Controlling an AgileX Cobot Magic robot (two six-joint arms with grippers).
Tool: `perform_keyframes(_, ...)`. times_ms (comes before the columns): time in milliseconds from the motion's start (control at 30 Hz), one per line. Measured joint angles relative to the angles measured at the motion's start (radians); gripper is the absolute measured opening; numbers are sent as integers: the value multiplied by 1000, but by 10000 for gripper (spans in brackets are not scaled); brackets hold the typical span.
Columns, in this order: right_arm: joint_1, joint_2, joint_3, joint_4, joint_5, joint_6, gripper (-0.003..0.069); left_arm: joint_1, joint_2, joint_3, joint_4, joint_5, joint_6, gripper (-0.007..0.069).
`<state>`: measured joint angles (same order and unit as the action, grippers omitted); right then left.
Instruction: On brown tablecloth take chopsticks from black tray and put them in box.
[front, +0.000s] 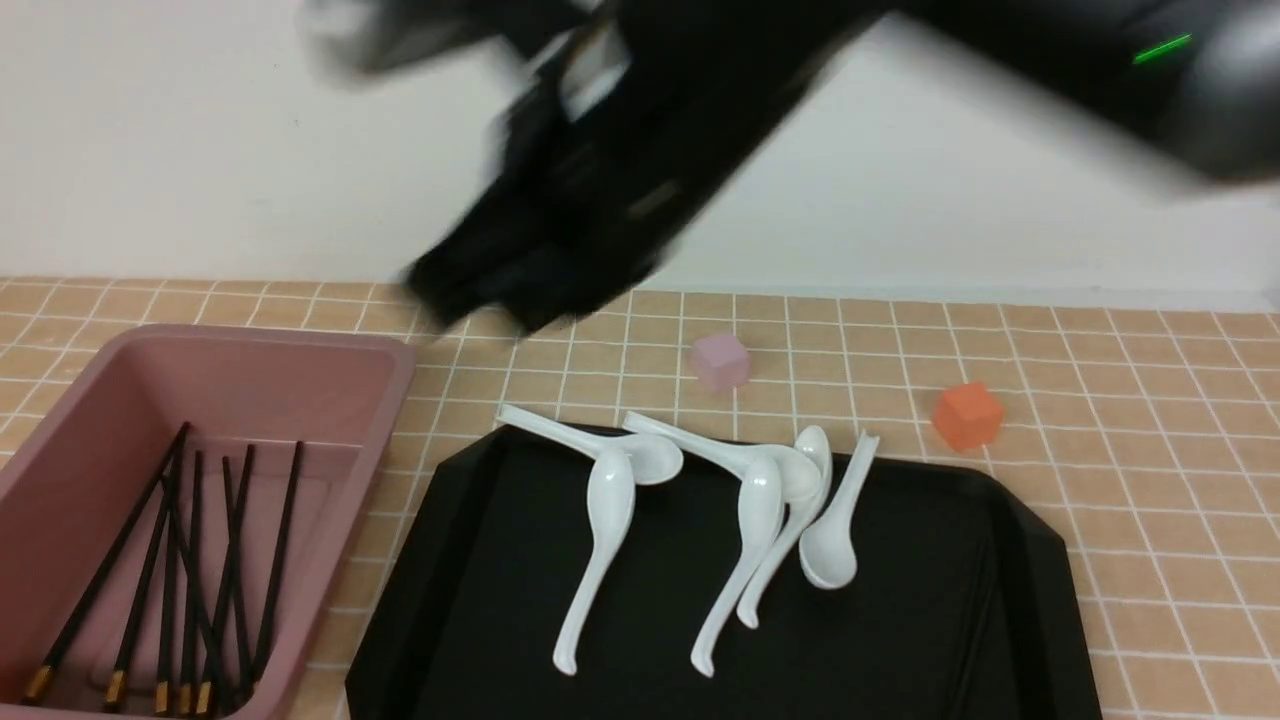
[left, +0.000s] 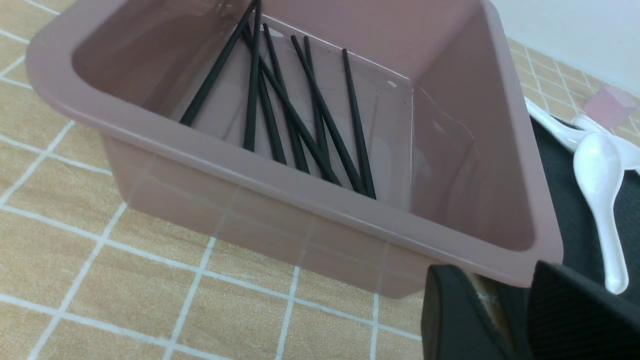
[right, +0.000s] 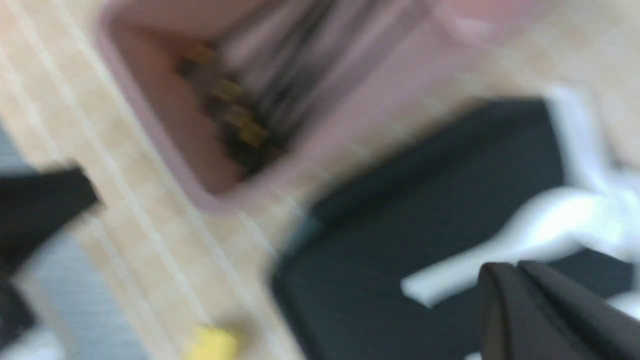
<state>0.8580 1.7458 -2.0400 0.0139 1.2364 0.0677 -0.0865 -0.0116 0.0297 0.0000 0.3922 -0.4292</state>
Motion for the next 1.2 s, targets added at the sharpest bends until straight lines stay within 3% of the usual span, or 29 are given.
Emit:
perform_keyframes(133,0,-182,54,-92,16,14,-15,0,0,0,0,0,0,239)
perform_keyframes(267,0,-352,167,-105,18,29,-15,0,0,0,0,0,0,239)
perform_keyframes(567,0,-894,743,-105,-21,74,-15,0,0,0,0,0,0,239)
perform_keyframes(700,0,-1229,1164,-105,-355,138,-10,0,0,0,0,0,0,239)
perform_keyframes(833,0,-1368,1441,-106,-592,182,-9,0,0,0,0,0,0,239)
perform_keyframes(1200,0,-1375,1693,-130,-936,181,-4,0,0,0,0,0,0,239)
